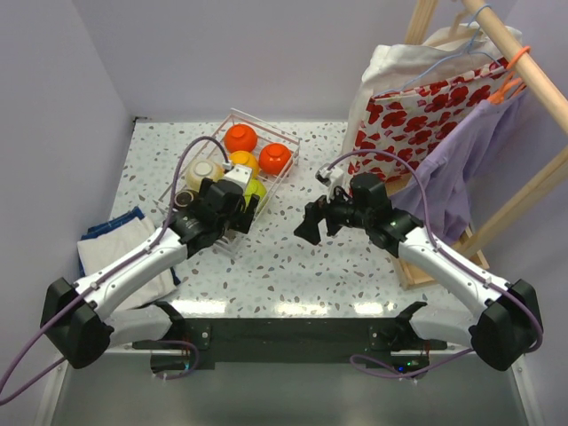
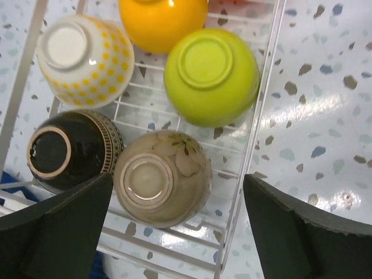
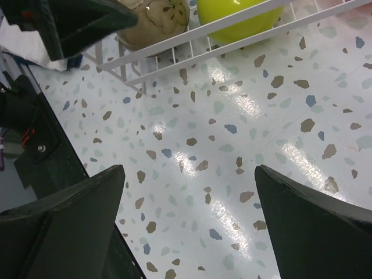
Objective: Unload the bowls from the dish rack
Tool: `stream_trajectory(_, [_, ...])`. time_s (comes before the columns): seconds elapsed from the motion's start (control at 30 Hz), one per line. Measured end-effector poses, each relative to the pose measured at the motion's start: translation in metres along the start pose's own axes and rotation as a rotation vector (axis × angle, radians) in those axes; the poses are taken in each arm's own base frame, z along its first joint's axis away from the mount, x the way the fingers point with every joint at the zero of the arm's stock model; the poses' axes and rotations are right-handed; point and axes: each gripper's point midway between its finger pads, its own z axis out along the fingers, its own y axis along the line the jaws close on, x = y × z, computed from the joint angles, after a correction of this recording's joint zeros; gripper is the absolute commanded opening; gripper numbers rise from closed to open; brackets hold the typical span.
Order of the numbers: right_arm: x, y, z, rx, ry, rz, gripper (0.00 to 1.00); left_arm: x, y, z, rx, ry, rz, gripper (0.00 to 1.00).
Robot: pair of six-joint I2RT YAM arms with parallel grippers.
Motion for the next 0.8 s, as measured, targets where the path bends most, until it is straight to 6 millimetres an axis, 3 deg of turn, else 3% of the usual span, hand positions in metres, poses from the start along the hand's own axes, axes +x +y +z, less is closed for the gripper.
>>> stream_trajectory(0.13, [-0.001,-0.005,0.000,0.032,-0.006,-0.008,0.99,-0.032,0.001,-0.008,0.009,-0.085,-0.031,1.00])
stream_trajectory(0.27, [-0.008,-0.013,-0.005,0.091,-0.039,-0.006,0.99,-0.052,0.002,-0.006,-0.011,-0.114,-0.043,1.00])
stream_trajectory(0.57, [-0.028,-0.016,-0.042,0.181,-0.269,-0.027,0.99,-0.067,0.026,0.024,-0.068,-0.084,-0.142,1.00])
stream_trajectory(0.8, [-0.024,-0.020,-0.040,0.190,-0.277,-0.006,0.99,-0.071,0.040,0.048,-0.007,-0.070,-0.330,1.00])
